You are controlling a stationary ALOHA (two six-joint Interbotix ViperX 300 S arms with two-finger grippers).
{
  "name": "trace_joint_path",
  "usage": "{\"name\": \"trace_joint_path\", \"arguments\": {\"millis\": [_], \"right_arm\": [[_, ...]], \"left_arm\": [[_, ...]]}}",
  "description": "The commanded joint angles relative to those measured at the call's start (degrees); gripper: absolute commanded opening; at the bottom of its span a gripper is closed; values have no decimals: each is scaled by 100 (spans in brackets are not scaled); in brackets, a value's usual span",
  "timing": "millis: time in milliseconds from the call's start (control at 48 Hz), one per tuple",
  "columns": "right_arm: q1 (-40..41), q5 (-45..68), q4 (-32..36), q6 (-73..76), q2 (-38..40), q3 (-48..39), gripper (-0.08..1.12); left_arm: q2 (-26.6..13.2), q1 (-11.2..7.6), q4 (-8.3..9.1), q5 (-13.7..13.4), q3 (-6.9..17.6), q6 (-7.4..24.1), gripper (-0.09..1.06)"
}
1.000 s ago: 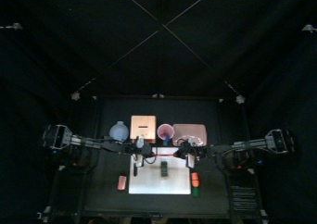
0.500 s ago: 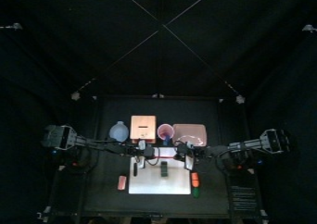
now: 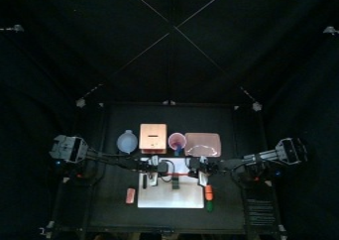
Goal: Place sushi on board then cut the sushi with the knife then place the pieces on the plate
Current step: Cut the sushi into 4 pieces
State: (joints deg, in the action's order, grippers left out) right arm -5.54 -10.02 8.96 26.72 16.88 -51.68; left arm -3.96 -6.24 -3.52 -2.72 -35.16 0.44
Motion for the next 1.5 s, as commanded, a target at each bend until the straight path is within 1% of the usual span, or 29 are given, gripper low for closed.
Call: {"name": "trace_joint_path", "arguments": {"millis": [21, 125, 354, 562, 875, 1271, 1500], "right_arm": [[18, 9, -18, 18, -9, 35, 27], [18, 9, -35, 18, -97, 26, 27], [44, 9, -53, 18, -264, 18, 27], [53, -9, -53, 18, -325, 26, 27], [53, -62, -53, 18, -387, 26, 27], [105, -97, 35, 0, -448, 26, 27], [132, -114, 35, 18, -536, 18, 27]], "left_arm": [[9, -53, -44, 18, 167, 0, 42], [-18, -88, -70, 18, 167, 0, 42], [-132, -88, -158, 18, 167, 0, 42], [-193, -97, -272, 18, 167, 0, 42], [-246, -97, -316, 18, 176, -9, 42], [-343, -97, -316, 18, 167, 9, 42], [-501, -88, -308, 18, 167, 0, 42]]}}
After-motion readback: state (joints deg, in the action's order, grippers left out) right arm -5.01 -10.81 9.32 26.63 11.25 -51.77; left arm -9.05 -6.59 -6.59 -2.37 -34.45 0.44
